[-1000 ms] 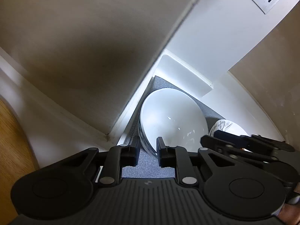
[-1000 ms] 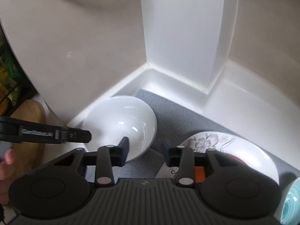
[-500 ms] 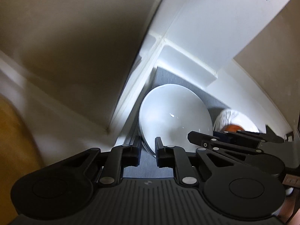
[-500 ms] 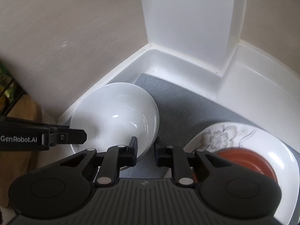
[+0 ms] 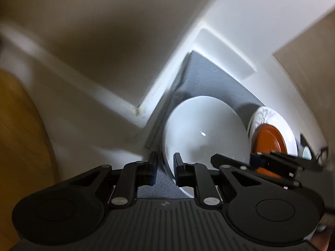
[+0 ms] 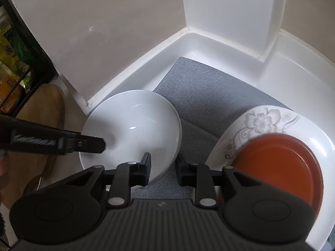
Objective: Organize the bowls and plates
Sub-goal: 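Lift the bowl with both grippers and carry it to the teal bowl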
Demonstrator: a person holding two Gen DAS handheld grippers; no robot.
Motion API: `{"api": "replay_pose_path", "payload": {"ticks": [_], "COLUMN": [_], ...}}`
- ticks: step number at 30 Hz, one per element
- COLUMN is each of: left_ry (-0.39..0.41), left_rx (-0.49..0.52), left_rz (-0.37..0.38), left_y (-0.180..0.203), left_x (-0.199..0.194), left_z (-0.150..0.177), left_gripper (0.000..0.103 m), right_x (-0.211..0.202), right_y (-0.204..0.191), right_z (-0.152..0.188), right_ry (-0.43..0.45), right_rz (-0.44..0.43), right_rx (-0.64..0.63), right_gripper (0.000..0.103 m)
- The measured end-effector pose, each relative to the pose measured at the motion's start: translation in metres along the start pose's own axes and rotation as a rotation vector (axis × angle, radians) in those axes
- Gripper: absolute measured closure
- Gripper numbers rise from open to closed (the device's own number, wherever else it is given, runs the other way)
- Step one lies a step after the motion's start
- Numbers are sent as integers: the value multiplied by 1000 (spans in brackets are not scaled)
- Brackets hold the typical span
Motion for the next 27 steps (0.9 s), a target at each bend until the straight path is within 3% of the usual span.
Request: {"api": "replay_pose_path", "payload": {"ticks": [3, 5, 14, 20, 27], "left_ry": [-11, 0, 12, 60, 44], "left_rx": [-27, 23, 39, 163, 280], "left_rz": [17, -10, 43, 76, 118], "left_y": [-1, 2, 22, 83, 173], "left_x": [4, 0, -34, -51, -54], "left_z": [3, 4, 6, 2, 21], "left_gripper": [88, 90, 91, 91, 91], "right_x": [9, 7, -42, -94, -163], "right_y": [2, 4, -8, 7, 66], "right_z": [3, 3, -3, 10, 33], "right_ry": [-3, 19, 87, 126, 179], "right_rz": [-6, 6, 13, 67, 142], "right_rx": [33, 52, 33, 81, 220], "right_gripper": [72, 81, 81, 80, 81]}}
Point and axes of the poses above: each gripper's, at about its wrist camera, not at the fingertips, and x roughly the way its jaws point, y to its right, z to its underside, the point moved 9 cm from there along x, roughly the way its jaws point, and after that the axes turned 13 degrees about y, right-handed, at the moved point
